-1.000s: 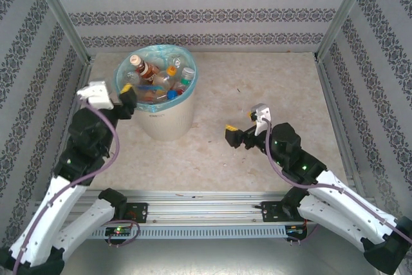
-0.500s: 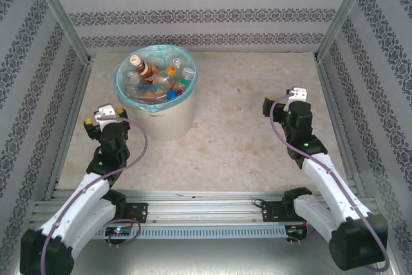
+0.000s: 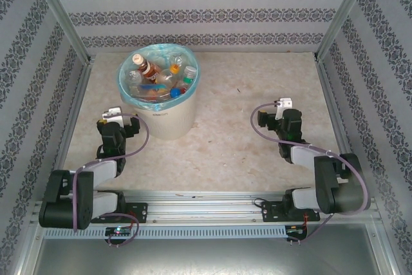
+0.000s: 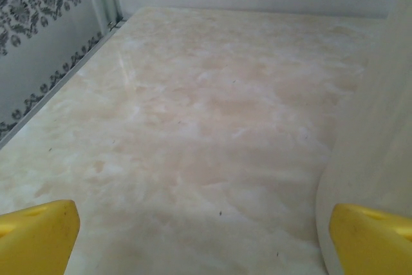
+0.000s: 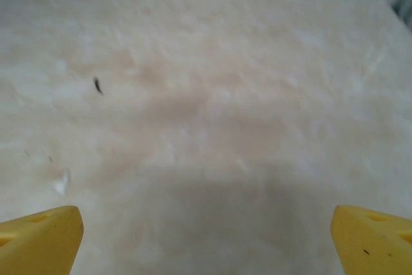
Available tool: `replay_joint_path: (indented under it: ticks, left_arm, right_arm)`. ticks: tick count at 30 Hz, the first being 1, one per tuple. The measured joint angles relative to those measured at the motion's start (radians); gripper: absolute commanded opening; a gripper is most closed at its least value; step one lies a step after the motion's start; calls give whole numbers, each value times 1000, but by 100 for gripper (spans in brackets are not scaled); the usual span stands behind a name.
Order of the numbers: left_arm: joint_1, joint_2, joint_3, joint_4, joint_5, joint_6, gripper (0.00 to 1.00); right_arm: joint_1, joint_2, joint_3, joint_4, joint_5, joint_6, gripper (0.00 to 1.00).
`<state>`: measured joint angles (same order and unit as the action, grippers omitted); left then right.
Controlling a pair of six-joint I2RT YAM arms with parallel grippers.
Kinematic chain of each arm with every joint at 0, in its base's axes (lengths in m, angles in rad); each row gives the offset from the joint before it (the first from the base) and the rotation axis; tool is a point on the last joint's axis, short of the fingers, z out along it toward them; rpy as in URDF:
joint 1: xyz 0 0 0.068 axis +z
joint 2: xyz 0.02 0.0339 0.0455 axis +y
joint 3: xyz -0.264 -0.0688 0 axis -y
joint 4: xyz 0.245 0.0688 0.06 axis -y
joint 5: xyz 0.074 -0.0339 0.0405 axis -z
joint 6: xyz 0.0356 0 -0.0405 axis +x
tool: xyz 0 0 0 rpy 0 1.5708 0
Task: Put the plastic bottles in the bin
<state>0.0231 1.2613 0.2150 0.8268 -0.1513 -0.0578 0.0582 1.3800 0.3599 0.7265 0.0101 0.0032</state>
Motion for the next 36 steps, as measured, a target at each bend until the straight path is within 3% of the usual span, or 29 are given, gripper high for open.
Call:
replay_joint_path:
  ticks: [3,7,20,36]
  left_arm:
    - [13,124,-15,168,37,-8,100]
    - [18,326,-31,367,63,-17,100]
    - [18,337,130,156,151,13,100]
    - [18,336,144,123,203,26,100]
  right_arm:
    - [-47,137,-64,243,-31,9,98]
    - [-68,159,-77,219,24,35,98]
    - [-54,159,-33,235,80,46,98]
    - [-54,159,-33,235,83,46,98]
